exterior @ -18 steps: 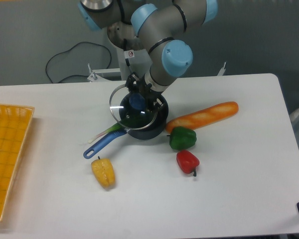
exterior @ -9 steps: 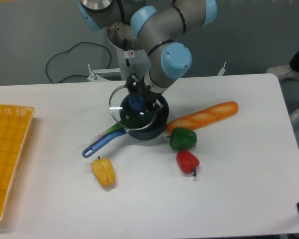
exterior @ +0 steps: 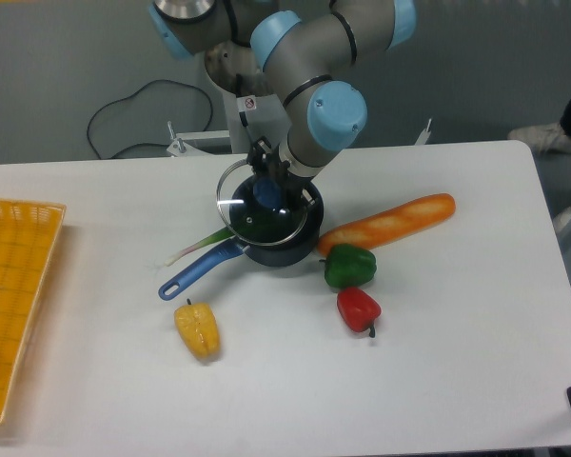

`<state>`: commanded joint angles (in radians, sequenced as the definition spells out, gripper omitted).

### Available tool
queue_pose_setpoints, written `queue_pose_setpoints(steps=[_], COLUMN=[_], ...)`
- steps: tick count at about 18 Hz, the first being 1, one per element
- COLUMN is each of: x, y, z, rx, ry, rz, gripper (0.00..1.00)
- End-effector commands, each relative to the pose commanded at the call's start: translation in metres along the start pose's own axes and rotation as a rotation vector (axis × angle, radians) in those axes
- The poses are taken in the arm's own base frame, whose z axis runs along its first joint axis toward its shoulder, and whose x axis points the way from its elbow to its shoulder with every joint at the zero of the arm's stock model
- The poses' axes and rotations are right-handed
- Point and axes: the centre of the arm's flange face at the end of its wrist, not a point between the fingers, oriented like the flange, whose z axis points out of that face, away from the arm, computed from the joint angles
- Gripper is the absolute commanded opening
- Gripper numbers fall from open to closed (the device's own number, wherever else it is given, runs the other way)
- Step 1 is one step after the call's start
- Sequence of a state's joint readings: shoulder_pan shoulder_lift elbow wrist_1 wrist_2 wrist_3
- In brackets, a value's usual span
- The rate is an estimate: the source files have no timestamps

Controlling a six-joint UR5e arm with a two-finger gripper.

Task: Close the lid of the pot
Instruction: 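Lower the glass lid onto the saucepan and settle it, then release the lid knob and raise the gripper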

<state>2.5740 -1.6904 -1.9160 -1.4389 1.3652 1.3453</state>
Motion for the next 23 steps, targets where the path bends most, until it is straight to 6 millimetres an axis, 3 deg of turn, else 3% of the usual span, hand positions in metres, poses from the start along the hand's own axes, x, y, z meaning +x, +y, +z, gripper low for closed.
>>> queue_pose_setpoints(steps=[4, 13, 16, 23], x=[-0.004, -0.011, -0.013, -0.020], y=[-0.001, -0.005, -0.010, -0.024], z=[-0.003, -0.031, -0.053, -0.133], rx=[0.002, 0.004, 0.005, 0.019], ry=[-0.005, -0.021, -0.039, -0.209], rz=[-0.005, -0.012, -0.006, 0.032], gripper=[0.97, 1.00, 1.00, 1.00])
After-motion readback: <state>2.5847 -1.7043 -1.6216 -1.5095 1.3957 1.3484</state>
